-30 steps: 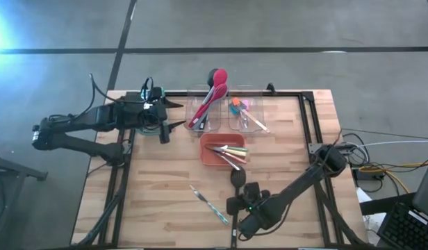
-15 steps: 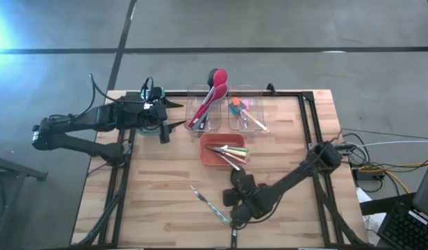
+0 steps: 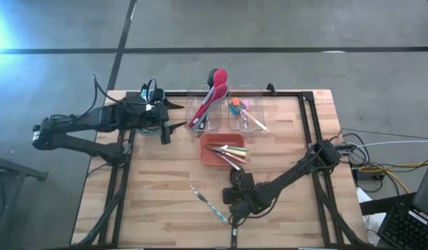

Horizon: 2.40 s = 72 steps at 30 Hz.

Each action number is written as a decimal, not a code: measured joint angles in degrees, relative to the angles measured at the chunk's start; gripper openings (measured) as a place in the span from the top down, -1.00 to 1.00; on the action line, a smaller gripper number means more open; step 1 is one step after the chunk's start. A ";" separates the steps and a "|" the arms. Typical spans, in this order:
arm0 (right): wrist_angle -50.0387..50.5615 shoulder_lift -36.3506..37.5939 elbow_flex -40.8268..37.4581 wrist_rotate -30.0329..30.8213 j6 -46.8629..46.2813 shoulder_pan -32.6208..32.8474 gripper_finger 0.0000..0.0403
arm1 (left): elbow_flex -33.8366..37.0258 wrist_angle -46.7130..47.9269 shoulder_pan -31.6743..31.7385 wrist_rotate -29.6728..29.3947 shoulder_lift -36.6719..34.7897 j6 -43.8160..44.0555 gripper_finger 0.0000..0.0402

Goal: Pick & Place Kitchen Items
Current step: Put the black serving spoon into the left transparent bin

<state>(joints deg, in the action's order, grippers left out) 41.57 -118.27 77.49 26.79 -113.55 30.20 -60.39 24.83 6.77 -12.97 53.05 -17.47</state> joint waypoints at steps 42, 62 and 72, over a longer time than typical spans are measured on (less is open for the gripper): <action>21.46 15.07 -2.15 16.94 -9.46 11.83 0.94 | 1.77 -1.34 0.01 2.53 0.07 2.55 -0.31; 28.65 16.28 15.74 55.97 31.46 4.13 0.94 | 29.10 -63.49 -0.29 37.83 11.22 26.49 -0.31; 28.54 16.28 20.71 55.32 40.60 2.90 0.94 | 17.06 -64.73 -0.27 43.39 28.61 26.14 -0.31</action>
<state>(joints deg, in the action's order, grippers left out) 70.11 -102.00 98.20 82.10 -72.95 33.10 -43.32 -39.91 6.50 30.42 81.66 8.67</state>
